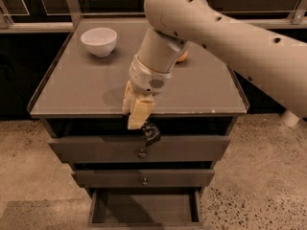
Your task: Place rxbar chocolate into bottom drawer
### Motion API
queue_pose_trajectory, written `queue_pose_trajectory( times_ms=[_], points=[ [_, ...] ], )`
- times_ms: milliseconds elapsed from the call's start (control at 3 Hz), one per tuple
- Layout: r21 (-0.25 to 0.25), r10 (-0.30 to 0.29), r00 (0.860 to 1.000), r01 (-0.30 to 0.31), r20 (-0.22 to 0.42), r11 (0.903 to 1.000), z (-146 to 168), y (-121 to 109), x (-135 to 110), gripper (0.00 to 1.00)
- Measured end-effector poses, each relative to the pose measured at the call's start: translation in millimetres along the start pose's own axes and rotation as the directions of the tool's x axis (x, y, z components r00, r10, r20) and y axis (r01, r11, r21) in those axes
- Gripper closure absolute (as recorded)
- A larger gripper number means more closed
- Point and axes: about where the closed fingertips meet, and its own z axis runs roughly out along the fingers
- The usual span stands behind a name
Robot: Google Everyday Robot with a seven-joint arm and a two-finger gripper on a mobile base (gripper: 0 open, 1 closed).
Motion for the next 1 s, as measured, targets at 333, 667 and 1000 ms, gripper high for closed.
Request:
queue_pose_trajectory(
  times_ms=[333,667,1000],
  points=[
    [-0.008,0.033,0.999,-0.033,0.002,0.9994,-1,40,2,1.0],
    [0.001,0.064,0.998,-0.064,-0.012,0.9979,-5,66,4,1.0],
    [0.035,0.095,0.995,-0.095,0.005,0.9949,19,69,33,1.0]
  ],
)
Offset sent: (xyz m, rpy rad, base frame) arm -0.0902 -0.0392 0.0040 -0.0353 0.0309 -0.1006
